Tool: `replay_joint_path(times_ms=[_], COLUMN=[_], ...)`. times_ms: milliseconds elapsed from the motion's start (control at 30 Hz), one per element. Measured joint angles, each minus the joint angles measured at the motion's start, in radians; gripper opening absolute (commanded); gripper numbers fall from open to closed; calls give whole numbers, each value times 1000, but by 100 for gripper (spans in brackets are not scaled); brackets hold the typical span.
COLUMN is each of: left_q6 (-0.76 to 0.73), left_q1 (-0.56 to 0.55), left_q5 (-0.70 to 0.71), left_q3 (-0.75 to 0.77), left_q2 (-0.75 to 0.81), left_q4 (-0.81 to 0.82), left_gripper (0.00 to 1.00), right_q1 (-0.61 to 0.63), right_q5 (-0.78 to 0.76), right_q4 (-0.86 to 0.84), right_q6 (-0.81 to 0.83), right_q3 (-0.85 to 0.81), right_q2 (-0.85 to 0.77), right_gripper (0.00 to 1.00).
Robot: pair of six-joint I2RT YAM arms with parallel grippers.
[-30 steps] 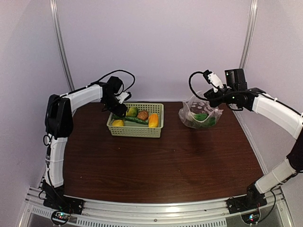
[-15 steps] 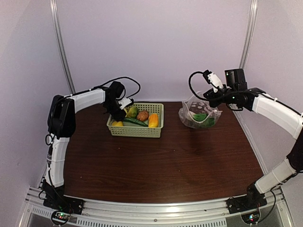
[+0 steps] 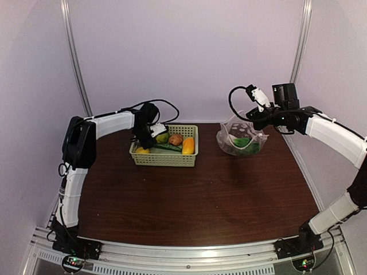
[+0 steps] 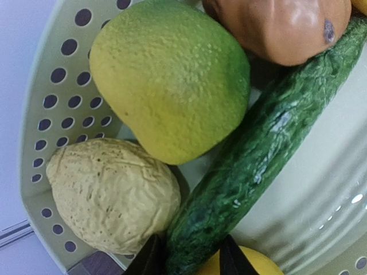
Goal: Place the food in the zip-top bag and seal the zipper
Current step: Pick up the fake vegetable from the bin.
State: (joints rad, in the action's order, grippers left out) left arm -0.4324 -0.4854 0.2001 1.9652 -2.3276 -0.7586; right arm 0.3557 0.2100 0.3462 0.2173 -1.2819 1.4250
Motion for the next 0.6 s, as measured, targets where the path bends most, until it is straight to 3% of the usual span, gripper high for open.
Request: replay_joint_path(times_ms=[433, 600], left_q6=[8, 31], left_q1=[-43, -96], left_q5=[5, 5], left_q3=[79, 88], left_q2=[-10, 41], left_q4=[-60, -98], left_gripper=[15, 4], right_q1=[-2, -5], right_q5=[-2, -6], right_q4=[1, 1], right_q6=[-3, -3], right_q3=[0, 0], right_q2=[0, 0], right_gripper=[0, 0])
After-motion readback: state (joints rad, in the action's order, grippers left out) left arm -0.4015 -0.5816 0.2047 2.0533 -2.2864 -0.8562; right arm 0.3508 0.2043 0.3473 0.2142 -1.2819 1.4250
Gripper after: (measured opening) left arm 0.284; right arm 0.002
